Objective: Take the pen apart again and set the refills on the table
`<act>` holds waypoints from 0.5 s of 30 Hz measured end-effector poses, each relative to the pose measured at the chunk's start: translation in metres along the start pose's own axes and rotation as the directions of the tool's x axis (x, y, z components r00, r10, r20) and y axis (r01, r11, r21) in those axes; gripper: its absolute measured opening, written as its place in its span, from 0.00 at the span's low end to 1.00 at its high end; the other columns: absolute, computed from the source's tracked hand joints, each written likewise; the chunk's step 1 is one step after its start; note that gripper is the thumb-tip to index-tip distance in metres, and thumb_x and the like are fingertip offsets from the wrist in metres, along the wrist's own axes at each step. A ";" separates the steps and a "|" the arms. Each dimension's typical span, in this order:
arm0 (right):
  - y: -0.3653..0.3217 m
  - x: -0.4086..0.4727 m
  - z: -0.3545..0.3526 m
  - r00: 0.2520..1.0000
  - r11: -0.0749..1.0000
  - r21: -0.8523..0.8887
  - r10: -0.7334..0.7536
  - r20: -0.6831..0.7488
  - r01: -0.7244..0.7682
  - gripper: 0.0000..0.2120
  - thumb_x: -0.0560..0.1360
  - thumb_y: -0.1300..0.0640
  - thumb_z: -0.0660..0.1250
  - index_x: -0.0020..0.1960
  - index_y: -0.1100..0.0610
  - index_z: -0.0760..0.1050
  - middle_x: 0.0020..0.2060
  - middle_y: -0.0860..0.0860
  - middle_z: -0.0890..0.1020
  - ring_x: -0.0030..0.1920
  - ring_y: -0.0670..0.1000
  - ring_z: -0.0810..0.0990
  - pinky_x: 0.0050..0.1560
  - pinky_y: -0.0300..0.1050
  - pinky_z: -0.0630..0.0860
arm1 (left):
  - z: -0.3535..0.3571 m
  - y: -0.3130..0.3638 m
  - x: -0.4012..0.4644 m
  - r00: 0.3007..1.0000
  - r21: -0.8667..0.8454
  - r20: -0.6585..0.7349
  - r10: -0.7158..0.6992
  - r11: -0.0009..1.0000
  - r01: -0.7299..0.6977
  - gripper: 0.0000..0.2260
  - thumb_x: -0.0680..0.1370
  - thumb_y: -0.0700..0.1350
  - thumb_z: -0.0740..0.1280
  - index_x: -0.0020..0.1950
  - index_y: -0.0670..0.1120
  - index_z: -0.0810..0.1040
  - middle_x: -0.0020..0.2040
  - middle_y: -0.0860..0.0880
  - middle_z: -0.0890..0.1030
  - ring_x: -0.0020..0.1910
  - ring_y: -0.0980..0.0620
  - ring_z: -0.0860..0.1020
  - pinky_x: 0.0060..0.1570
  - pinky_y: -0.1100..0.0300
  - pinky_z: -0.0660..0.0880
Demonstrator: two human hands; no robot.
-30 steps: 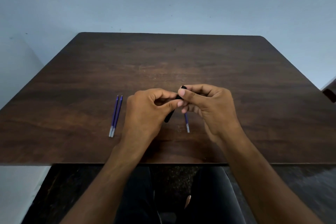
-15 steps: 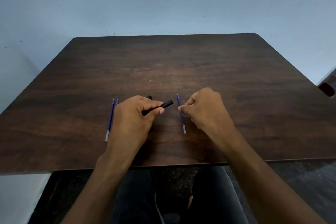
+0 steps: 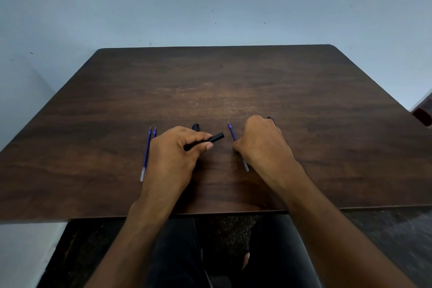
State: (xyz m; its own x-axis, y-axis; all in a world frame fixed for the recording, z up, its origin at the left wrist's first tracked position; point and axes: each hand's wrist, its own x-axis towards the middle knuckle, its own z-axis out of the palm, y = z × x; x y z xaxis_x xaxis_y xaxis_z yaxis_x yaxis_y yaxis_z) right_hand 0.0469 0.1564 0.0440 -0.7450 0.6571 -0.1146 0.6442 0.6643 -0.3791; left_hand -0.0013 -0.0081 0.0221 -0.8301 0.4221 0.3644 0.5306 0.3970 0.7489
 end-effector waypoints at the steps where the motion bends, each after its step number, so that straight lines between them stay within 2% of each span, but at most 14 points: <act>1: 0.000 0.000 -0.001 1.000 1.000 -0.001 0.001 0.015 -0.001 0.16 0.73 0.56 0.73 0.34 0.56 0.68 0.31 0.52 0.72 0.29 0.50 0.71 0.23 0.41 0.61 | 0.000 0.000 0.000 1.000 -0.015 -0.001 -0.001 1.000 0.001 0.11 0.71 0.44 0.77 0.51 0.55 0.86 0.44 0.62 0.82 0.47 0.68 0.79 0.45 0.77 0.72; 4: -0.002 0.000 -0.005 0.996 1.000 -0.017 0.000 0.085 0.001 0.16 0.72 0.53 0.74 0.34 0.56 0.69 0.32 0.53 0.74 0.30 0.51 0.73 0.24 0.43 0.65 | -0.002 0.001 0.000 1.000 -0.050 -0.006 0.004 0.999 -0.004 0.11 0.71 0.42 0.77 0.49 0.55 0.86 0.44 0.61 0.83 0.47 0.66 0.80 0.43 0.77 0.72; 8: -0.003 0.001 -0.015 0.974 0.999 -0.007 0.053 0.222 -0.053 0.15 0.73 0.50 0.73 0.38 0.59 0.73 0.32 0.54 0.77 0.30 0.52 0.77 0.29 0.43 0.71 | -0.005 0.001 -0.003 1.000 -0.093 -0.012 0.027 0.995 -0.028 0.10 0.72 0.42 0.76 0.51 0.54 0.86 0.46 0.60 0.84 0.48 0.65 0.81 0.49 0.74 0.73; 10: 0.001 0.000 -0.018 0.945 0.994 0.086 0.039 0.325 -0.070 0.14 0.76 0.52 0.70 0.39 0.61 0.74 0.28 0.55 0.78 0.27 0.52 0.77 0.30 0.44 0.73 | -0.008 0.002 -0.005 1.000 -0.148 -0.012 0.027 0.989 -0.029 0.10 0.73 0.41 0.76 0.52 0.52 0.86 0.47 0.60 0.84 0.49 0.64 0.81 0.50 0.73 0.74; 11: 0.005 -0.002 -0.018 0.937 0.971 0.224 -0.004 0.350 -0.079 0.13 0.77 0.56 0.69 0.37 0.62 0.73 0.24 0.54 0.77 0.23 0.50 0.75 0.26 0.43 0.72 | -0.008 0.003 -0.005 1.000 -0.164 -0.008 0.030 0.986 -0.031 0.10 0.73 0.41 0.75 0.52 0.52 0.86 0.47 0.59 0.84 0.49 0.64 0.81 0.51 0.72 0.75; 12: 0.008 -0.005 -0.018 0.940 0.904 0.419 -0.071 0.334 -0.081 0.13 0.78 0.61 0.68 0.36 0.62 0.72 0.21 0.53 0.76 0.19 0.48 0.73 0.22 0.42 0.70 | -0.009 0.003 -0.006 0.999 -0.173 -0.005 0.034 0.984 -0.034 0.10 0.73 0.41 0.75 0.53 0.52 0.86 0.47 0.60 0.84 0.50 0.64 0.81 0.51 0.71 0.75; 14: 0.014 -0.014 -0.021 0.972 0.621 0.782 -0.148 0.184 -0.053 0.13 0.78 0.67 0.66 0.35 0.64 0.72 0.23 0.56 0.77 0.17 0.48 0.72 0.16 0.40 0.70 | -0.010 0.003 -0.007 0.999 -0.191 0.003 0.035 0.981 -0.034 0.11 0.74 0.41 0.75 0.53 0.54 0.85 0.48 0.61 0.84 0.50 0.64 0.81 0.51 0.71 0.75; 15: 0.016 -0.019 -0.024 0.983 0.479 0.878 -0.155 0.100 -0.014 0.11 0.77 0.69 0.66 0.36 0.65 0.72 0.25 0.58 0.78 0.18 0.49 0.73 0.16 0.40 0.70 | -0.011 0.003 -0.008 0.999 -0.205 0.001 0.034 0.978 -0.033 0.11 0.74 0.41 0.74 0.53 0.55 0.84 0.48 0.61 0.84 0.50 0.63 0.82 0.51 0.71 0.75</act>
State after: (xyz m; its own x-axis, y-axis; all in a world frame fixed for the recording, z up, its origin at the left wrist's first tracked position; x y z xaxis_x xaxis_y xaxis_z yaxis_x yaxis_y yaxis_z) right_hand 0.0757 0.1629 0.0620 -0.8494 0.5074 -0.1454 0.1667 -0.0035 -0.9860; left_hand 0.0050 -0.0191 0.0276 -0.8116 0.4360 0.3890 0.5111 0.2071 0.8342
